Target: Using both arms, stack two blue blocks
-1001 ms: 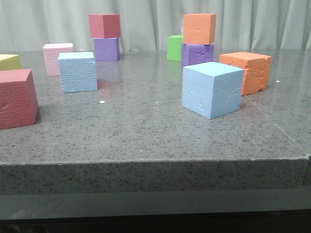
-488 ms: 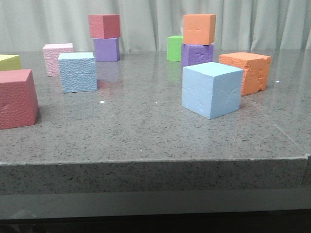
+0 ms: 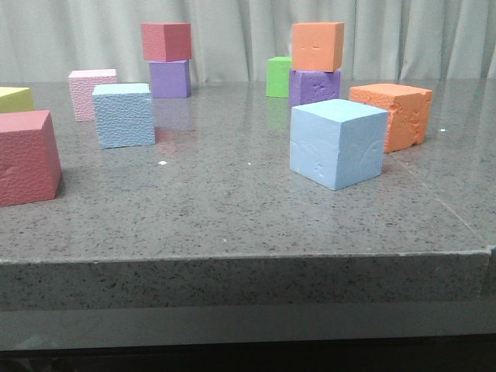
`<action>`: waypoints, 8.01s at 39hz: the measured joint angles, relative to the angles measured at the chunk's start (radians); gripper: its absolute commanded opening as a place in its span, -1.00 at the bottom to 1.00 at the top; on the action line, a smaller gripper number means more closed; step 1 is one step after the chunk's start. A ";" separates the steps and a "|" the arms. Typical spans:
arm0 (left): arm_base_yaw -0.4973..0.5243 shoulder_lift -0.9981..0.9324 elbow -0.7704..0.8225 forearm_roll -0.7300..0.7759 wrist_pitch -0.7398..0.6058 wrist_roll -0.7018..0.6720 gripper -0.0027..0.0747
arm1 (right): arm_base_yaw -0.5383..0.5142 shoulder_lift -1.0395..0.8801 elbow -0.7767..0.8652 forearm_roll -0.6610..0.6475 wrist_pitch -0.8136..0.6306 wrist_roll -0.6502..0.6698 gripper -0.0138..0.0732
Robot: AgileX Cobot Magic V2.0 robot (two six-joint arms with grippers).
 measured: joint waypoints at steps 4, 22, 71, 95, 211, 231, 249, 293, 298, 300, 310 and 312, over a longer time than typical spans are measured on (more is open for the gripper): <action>0.000 0.000 0.000 0.000 0.000 0.000 -0.08 | 0.000 0.000 0.000 0.000 0.002 0.000 0.82; 0.000 0.000 0.000 0.001 0.000 0.000 0.76 | 0.000 0.013 0.000 0.001 0.005 0.000 0.80; 0.000 0.000 0.000 0.002 -0.001 0.000 0.66 | 0.372 1.047 -0.612 0.047 0.264 -0.131 0.80; 0.000 0.000 0.000 0.004 -0.001 0.002 0.66 | 0.376 1.137 -0.645 0.047 0.311 -0.133 -0.02; 0.000 0.000 0.000 0.004 -0.003 0.002 0.66 | 0.103 0.216 -0.021 -0.065 0.125 0.008 -0.84; -0.254 0.256 -0.159 -0.008 -0.020 0.002 0.66 | 0.103 0.011 0.119 -0.063 0.018 0.008 -0.84; -0.369 0.924 -0.876 0.000 0.623 0.086 0.66 | 0.103 0.011 0.119 -0.061 0.018 0.008 -0.84; -0.372 1.486 -1.313 -0.104 0.914 -0.244 0.66 | 0.103 0.011 0.119 -0.061 0.016 0.008 -0.84; -0.372 1.490 -1.313 -0.104 0.911 -0.245 0.62 | 0.103 0.011 0.119 -0.061 0.016 0.008 -0.84; -0.372 1.490 -1.313 -0.104 0.911 -0.245 0.57 | 0.103 0.011 0.119 -0.061 0.016 0.008 -0.84; -0.372 1.502 -1.313 -0.094 0.913 -0.245 0.03 | 0.103 0.011 0.119 -0.061 0.016 0.008 -0.84; -0.372 1.502 -1.315 -0.096 0.913 -0.245 -0.04 | 0.103 0.011 0.119 -0.061 0.016 0.008 -0.84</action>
